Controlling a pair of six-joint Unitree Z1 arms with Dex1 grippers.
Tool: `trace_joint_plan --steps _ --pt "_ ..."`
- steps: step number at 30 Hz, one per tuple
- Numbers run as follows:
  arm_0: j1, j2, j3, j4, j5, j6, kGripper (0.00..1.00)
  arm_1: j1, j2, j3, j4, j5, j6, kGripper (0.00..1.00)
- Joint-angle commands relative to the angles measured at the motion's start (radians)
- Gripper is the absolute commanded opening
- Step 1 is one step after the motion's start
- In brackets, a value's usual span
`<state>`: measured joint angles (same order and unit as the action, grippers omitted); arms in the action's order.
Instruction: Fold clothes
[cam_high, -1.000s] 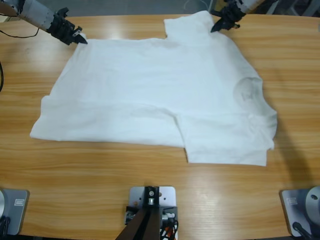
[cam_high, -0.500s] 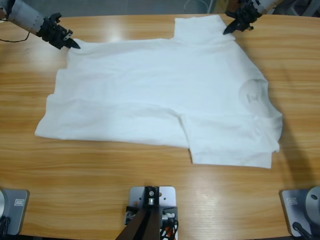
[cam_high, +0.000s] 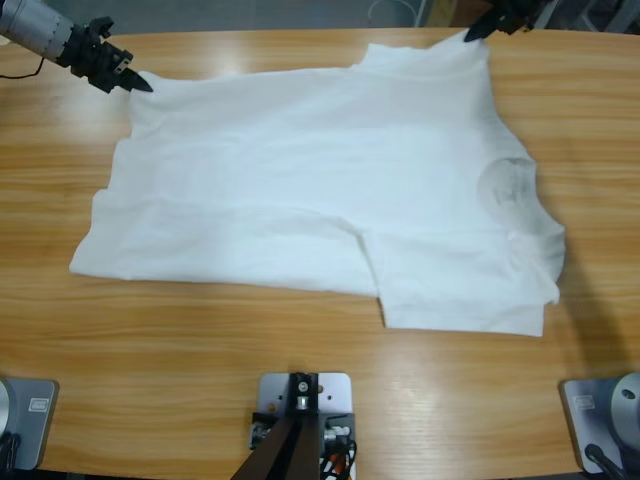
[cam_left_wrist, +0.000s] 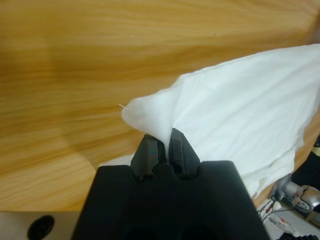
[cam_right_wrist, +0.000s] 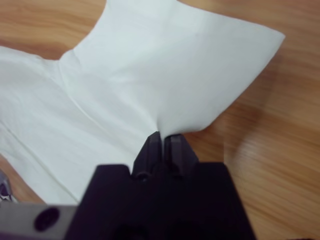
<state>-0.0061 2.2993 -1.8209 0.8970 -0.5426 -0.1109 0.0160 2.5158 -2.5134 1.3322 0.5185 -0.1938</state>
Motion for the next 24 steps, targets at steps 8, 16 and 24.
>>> trace_joint_plan --steps 8,16,24 --pt "0.029 -0.035 0.047 0.062 -0.017 0.053 0.000 -0.008 -0.256 0.501 -0.191 -0.003 -0.021 0.000" --pt "0.037 -0.064 0.098 0.062 -0.021 0.074 0.000 -0.008 -0.354 0.625 -0.228 -0.006 -0.019 0.000" --pt "0.038 -0.092 0.153 0.060 -0.031 0.093 0.000 -0.008 -0.452 0.792 -0.274 -0.011 -0.019 0.000"
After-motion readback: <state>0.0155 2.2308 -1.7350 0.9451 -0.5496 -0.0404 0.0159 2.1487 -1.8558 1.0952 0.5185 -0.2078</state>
